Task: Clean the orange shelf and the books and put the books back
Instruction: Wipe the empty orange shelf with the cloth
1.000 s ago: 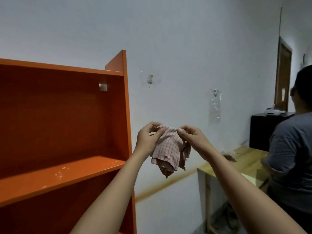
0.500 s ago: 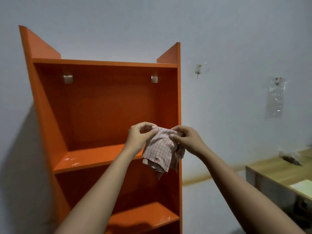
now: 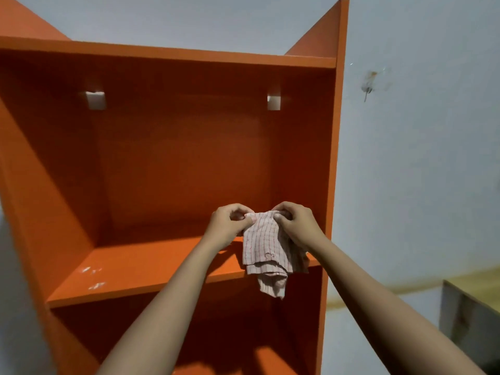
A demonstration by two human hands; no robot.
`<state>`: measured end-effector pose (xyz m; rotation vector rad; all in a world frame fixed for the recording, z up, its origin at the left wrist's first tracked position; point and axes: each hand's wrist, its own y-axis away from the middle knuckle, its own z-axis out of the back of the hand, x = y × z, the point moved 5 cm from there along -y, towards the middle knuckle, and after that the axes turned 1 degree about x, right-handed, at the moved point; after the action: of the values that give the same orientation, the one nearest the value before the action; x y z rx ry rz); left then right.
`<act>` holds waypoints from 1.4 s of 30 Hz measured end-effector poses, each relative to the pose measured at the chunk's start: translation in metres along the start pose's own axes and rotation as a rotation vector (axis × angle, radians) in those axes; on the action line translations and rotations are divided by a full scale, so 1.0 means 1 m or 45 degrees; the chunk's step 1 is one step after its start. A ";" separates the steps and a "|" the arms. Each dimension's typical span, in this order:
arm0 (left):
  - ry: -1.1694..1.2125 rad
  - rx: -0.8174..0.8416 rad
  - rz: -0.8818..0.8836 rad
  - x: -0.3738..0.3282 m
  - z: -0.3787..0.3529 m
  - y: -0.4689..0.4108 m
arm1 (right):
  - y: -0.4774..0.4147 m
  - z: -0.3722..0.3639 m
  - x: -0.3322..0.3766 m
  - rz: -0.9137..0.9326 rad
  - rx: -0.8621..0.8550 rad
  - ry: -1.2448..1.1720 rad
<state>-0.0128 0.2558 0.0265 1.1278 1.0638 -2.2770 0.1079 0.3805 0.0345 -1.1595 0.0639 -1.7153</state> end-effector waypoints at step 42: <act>-1.079 0.059 0.391 0.089 0.146 0.062 | -0.005 -0.153 0.046 0.322 0.862 0.375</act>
<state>-0.1021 0.1036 -0.0165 0.2231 0.4582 -2.1722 -0.0055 0.2787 -0.0144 -0.3800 -0.1723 -1.4926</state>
